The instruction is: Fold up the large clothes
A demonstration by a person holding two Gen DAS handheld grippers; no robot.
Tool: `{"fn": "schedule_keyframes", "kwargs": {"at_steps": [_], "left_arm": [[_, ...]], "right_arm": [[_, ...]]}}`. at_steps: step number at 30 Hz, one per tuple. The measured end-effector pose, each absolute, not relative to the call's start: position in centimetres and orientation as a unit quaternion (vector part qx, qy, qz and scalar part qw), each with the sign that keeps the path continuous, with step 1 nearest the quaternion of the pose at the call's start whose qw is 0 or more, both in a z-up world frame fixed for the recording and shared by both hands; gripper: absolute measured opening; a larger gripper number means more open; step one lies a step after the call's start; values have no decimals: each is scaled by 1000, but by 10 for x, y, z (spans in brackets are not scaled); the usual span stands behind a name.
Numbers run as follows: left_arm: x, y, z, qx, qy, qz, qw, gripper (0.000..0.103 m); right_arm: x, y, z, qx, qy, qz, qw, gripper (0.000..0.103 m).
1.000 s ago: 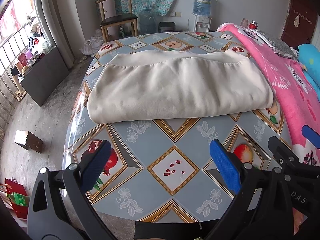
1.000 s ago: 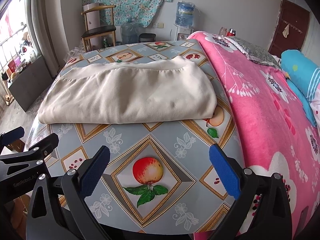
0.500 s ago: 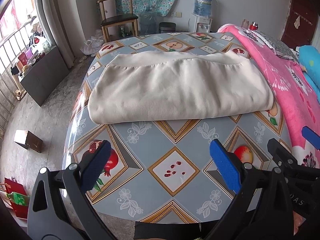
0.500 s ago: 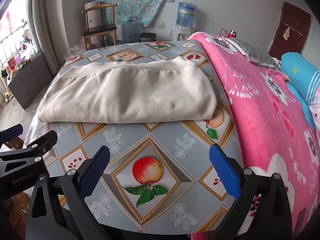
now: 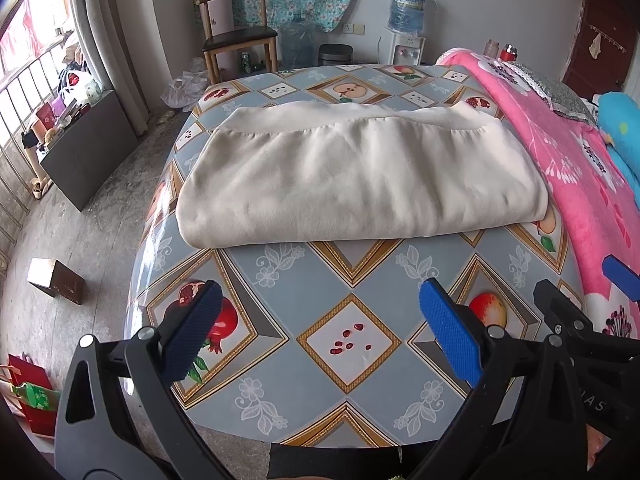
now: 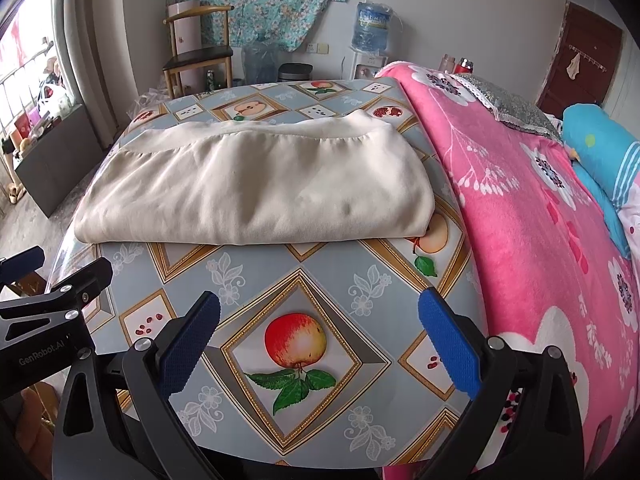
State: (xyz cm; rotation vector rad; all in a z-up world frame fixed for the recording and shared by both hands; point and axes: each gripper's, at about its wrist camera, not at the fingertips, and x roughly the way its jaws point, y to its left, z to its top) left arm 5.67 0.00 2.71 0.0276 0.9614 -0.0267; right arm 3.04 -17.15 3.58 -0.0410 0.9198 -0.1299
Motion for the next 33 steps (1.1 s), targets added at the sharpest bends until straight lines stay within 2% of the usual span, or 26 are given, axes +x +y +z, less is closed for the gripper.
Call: {"fn": "schedule_keyframes", "kwargs": {"at_steps": [33], "left_arm": [[58,6,30,3,461,-9,887,95]], "right_arm": [[31,-171,38,-25,445,-59,893,97]]}}
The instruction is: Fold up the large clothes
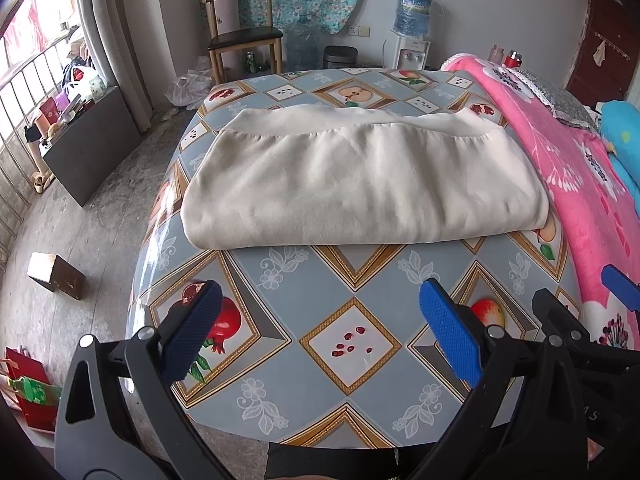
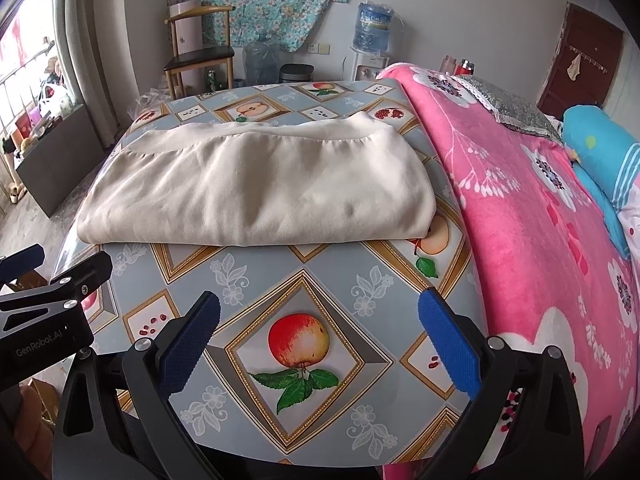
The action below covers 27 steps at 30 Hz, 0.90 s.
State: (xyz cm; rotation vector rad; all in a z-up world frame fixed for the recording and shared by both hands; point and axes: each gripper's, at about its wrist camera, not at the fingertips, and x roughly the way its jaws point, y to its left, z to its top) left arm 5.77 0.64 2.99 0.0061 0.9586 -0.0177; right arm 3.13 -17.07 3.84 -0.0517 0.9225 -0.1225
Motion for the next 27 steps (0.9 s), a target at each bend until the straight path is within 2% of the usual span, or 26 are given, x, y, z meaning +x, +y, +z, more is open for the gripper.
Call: {"fn": "schedule_keyframes", "kwargs": {"at_steps": [27], "left_arm": [[57,10,35,-3,461,-5,887,95]], "right_arm": [[30,-172,42,-25,441,-61,895,97]]}}
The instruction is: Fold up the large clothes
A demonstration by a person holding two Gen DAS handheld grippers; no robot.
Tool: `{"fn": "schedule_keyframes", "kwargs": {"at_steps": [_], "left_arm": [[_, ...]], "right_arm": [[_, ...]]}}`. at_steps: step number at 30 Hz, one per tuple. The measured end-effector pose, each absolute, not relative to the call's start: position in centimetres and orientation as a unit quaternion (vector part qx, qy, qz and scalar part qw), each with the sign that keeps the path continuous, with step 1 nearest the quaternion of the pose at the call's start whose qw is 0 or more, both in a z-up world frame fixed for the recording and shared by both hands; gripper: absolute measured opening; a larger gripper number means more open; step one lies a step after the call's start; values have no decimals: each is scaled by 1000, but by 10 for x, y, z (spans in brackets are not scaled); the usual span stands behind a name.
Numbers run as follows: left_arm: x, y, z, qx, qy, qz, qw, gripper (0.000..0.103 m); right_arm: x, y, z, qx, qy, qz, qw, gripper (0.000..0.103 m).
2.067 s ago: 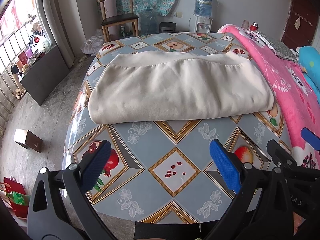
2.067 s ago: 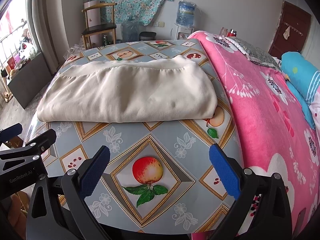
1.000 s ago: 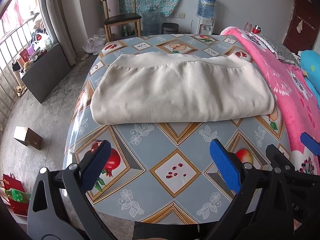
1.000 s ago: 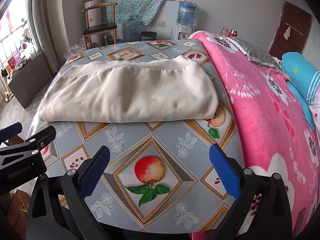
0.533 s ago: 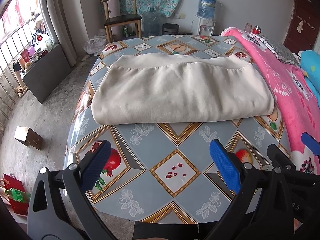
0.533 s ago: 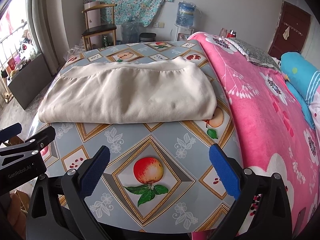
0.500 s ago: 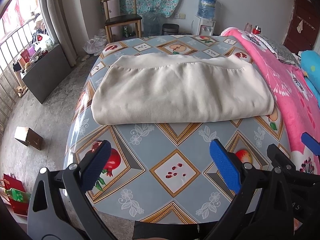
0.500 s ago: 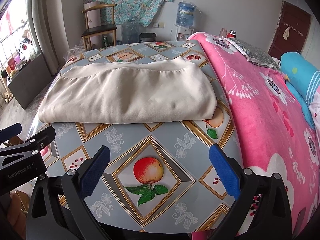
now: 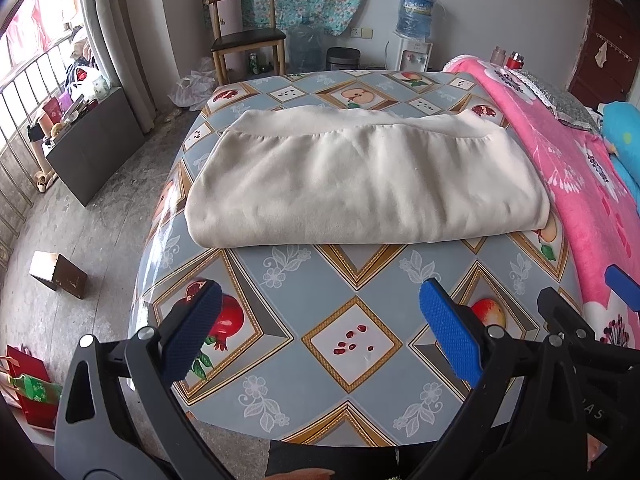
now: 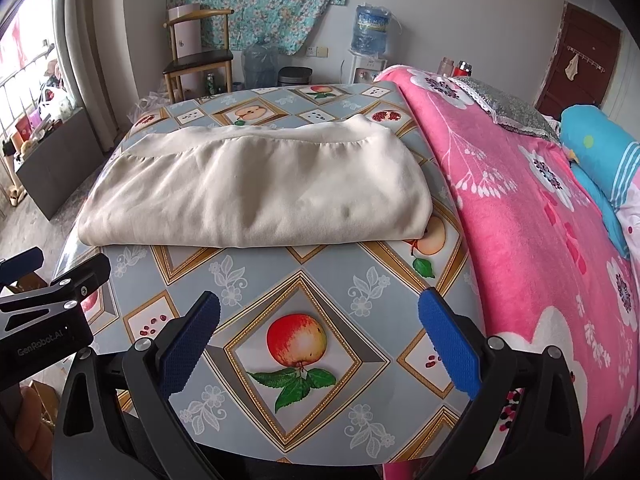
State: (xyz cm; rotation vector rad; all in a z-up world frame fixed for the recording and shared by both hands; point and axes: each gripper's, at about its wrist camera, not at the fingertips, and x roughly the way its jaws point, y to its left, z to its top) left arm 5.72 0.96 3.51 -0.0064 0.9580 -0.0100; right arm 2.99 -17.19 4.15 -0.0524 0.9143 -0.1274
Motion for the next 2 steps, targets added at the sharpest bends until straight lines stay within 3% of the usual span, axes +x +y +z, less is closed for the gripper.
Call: {"fn": "schedule_keyframes", "kwargs": {"at_steps": [2], "left_arm": [[57,9,35,-1,460,-3,888,95]], "right_arm": [[30,-172,42,-25,441,-62,895,97]]}}
